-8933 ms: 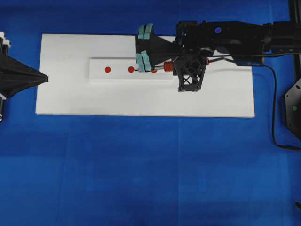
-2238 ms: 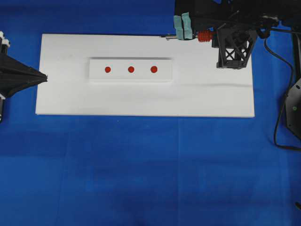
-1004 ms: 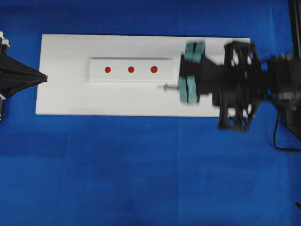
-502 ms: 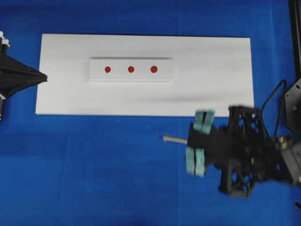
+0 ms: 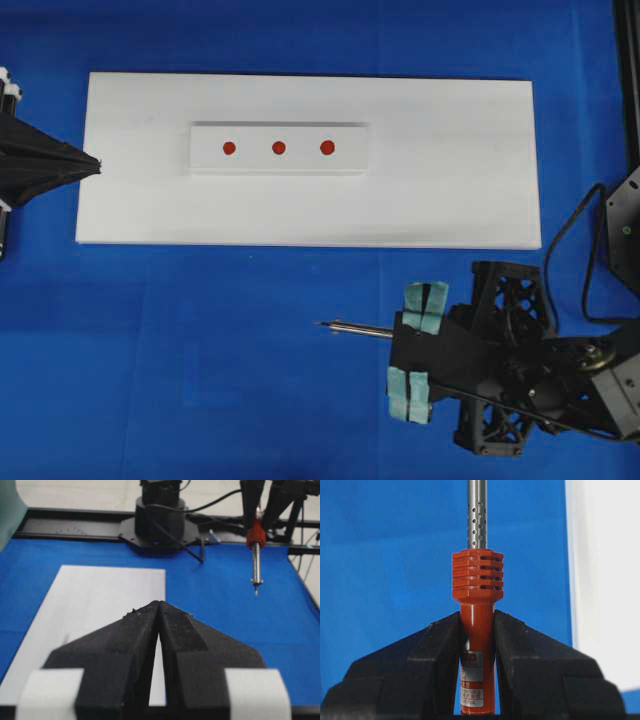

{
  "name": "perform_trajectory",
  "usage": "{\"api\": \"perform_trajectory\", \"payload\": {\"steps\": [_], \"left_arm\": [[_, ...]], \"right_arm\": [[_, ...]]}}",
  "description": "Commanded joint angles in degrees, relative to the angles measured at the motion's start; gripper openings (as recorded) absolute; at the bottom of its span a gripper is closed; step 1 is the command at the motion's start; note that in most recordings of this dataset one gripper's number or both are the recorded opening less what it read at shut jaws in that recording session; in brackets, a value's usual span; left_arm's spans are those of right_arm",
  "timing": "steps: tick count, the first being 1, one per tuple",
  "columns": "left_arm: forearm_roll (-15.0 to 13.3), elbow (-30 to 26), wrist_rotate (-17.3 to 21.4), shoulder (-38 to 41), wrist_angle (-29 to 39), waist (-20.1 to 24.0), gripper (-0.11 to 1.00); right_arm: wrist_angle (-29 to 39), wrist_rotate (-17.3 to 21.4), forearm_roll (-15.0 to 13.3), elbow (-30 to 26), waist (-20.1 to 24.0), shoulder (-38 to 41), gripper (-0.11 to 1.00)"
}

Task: Touch the tip of the soldering iron to the mark.
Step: 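Carry the iron down past the board onto the blue surface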

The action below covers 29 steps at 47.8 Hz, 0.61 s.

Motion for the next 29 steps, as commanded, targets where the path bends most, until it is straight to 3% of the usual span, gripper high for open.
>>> {"api": "perform_trajectory", "payload": {"steps": [1, 15, 29], "left_arm": [[0.00, -0.62, -0.09, 0.26, -0.62, -0.09, 0.02], [0.00, -0.62, -0.09, 0.26, -0.62, -0.09, 0.02], [0.00, -0.62, 0.00, 0.26, -0.62, -0.09, 0.02]], "right_arm": [[-2.46, 0.18, -0.97, -1.41, -0.44, -0.18, 0.06], [-9.23, -3.16, -1.05, -4.04, -4.48, 4.31, 0.06], [-10.46, -11.07, -0.62, -12.57, -8.09, 11.60, 0.06]]}}
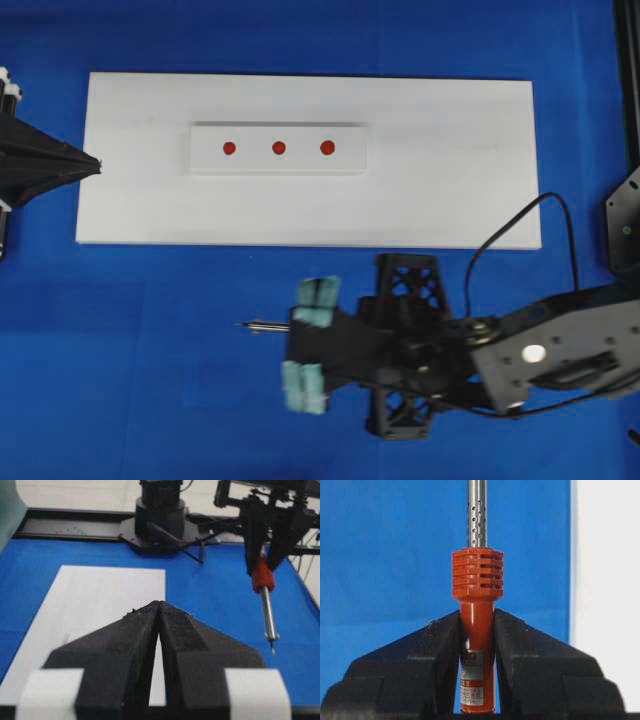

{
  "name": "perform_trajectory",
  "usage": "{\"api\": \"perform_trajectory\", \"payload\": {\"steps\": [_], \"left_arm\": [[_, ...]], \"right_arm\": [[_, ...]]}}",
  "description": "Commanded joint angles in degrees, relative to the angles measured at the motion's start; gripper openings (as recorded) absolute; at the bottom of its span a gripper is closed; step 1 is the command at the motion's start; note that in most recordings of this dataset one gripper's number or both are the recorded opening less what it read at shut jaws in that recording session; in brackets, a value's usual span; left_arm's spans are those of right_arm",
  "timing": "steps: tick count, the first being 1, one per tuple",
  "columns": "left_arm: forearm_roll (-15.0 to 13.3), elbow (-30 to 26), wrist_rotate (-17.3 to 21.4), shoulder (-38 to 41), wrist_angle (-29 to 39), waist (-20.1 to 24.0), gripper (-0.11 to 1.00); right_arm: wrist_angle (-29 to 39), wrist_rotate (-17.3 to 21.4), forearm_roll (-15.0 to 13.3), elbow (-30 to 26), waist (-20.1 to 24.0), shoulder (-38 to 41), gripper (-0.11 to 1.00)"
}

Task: Touch the tip of the soldering iron to the mark.
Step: 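Carry the iron down past the board onto the blue surface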

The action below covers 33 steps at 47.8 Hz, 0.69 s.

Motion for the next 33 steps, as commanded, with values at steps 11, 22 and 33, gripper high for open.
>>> {"api": "perform_trajectory", "payload": {"steps": [11, 22, 33], "left_arm": [[0.00, -0.62, 0.00, 0.26, -0.44, -0.09, 0.02], [0.00, -0.62, 0.00, 0.35, -0.35, -0.09, 0.02], [0.00, -0.62, 0.00, 0.26, -0.26, -0.09, 0.02]], "right_arm": [[-0.35, -3.08, 0.97, -8.61, -3.08, 4.83, 0.06], [-0.18, -3.43, 0.97, -10.37, -3.60, 6.24, 0.06], [-0.35, -3.43, 0.97, -9.93, -4.13, 6.94, 0.06]]}}
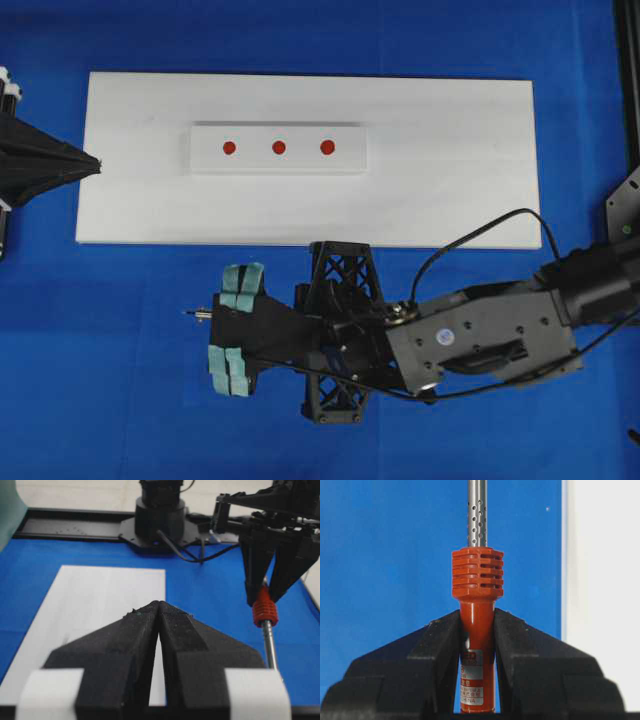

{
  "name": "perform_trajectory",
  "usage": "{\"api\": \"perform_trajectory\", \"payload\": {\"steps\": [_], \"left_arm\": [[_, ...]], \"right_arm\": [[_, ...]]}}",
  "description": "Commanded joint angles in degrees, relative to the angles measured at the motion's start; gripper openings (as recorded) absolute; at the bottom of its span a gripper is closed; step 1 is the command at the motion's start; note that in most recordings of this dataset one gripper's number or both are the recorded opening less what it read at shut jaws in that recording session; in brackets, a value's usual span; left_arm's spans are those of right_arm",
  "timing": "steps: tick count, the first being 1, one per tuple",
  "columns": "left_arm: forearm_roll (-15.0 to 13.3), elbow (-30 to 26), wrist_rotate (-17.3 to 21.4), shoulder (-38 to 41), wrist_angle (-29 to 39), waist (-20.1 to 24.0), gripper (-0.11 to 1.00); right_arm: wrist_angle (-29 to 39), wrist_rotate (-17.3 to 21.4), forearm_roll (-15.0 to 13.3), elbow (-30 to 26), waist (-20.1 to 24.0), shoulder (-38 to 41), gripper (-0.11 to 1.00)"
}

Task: Touch the tip of the soldering iron to the mark.
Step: 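Carry the iron down past the board onto the blue surface, then lower the iron onto the table and open the right gripper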

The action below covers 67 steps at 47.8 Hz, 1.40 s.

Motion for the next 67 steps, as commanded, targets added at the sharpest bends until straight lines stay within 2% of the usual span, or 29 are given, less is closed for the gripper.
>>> {"api": "perform_trajectory", "payload": {"steps": [1, 14, 26, 48, 67], "left_arm": [[0.00, -0.62, 0.00, 0.35, -0.26, -0.09, 0.02], [0.00, -0.53, 0.00, 0.35, -0.26, -0.09, 0.02], [0.00, -0.44, 0.00, 0.35, -0.18, -0.09, 0.02], [0.00, 0.18, 0.00, 0.26, -0.18, -0.09, 0.02], [0.00, 0.00, 0.09, 0.26, -0.26, -0.09, 0.02]], "right_arm": [[-0.35, 0.09, -0.09, -0.97, -0.26, -0.62, 0.06], [-2.72, 0.62, 0.09, 0.09, -0.44, 2.11, 0.06], [-11.69, 0.62, 2.11, 3.34, -0.44, 5.19, 0.06], [-26.72, 0.70, 2.37, 11.07, -1.32, 8.61, 0.06], [-30.85, 0.53, 2.46, 13.62, -1.32, 9.05, 0.06]]}}
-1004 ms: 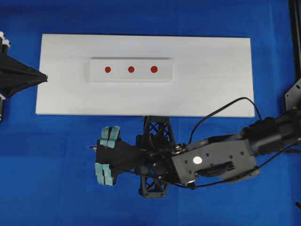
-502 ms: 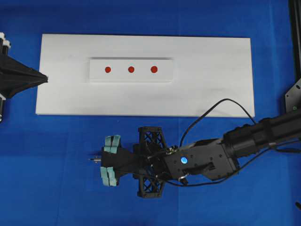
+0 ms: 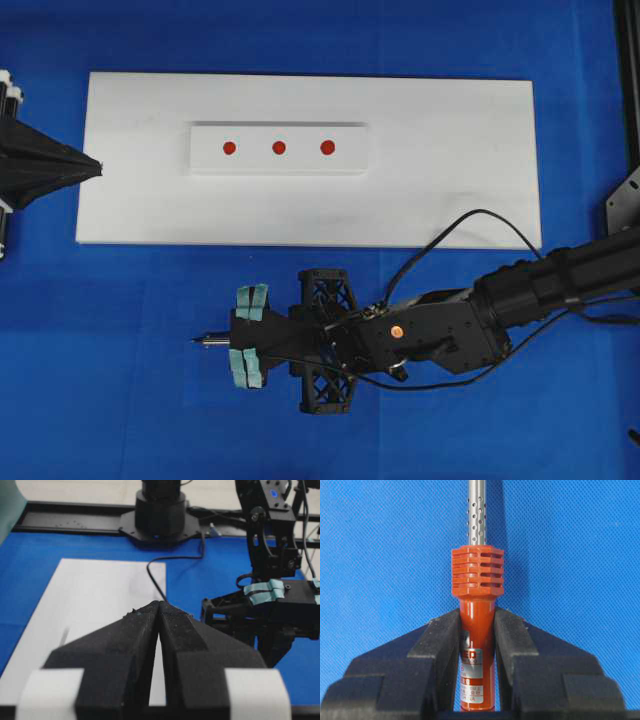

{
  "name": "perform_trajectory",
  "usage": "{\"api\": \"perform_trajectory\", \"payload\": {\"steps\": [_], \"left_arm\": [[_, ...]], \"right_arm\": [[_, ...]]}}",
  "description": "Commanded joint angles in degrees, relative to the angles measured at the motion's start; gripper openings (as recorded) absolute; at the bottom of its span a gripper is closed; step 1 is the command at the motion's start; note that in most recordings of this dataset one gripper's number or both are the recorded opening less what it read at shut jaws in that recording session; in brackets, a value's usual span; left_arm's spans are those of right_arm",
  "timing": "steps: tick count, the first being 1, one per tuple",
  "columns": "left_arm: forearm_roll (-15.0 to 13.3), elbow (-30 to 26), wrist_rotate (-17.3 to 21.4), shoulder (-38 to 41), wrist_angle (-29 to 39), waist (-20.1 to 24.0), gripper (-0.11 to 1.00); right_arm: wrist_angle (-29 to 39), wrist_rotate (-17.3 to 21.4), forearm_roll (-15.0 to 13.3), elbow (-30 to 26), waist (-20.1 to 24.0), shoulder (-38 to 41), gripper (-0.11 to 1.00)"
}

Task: Touch the tip of the soldering iron to the mark.
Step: 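Lower the iron onto the table and open the right gripper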

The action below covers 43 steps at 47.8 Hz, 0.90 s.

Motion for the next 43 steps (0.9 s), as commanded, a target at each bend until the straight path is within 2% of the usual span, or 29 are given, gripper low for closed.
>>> {"api": "perform_trajectory", "payload": {"steps": [1, 31, 36, 43], "left_arm": [[0.00, -0.70, 0.00, 0.26, -0.35, -0.09, 0.02], [0.00, -0.70, 0.00, 0.26, -0.53, -0.09, 0.02], [0.00, -0.70, 0.00, 0.26, -0.53, -0.09, 0.02], [0.00, -0.70, -0.09, 0.26, -0.53, -0.09, 0.02]], "right_arm": [[-0.70, -0.18, 0.18, -0.44, 0.26, -0.97, 0.06], [-0.44, 0.18, 0.44, -0.26, 0.18, -0.97, 0.09], [-0.44, 0.18, 0.44, -0.35, 0.18, -0.97, 0.31], [-0.35, 0.09, 0.26, -0.44, 0.09, -0.97, 0.76]]}}
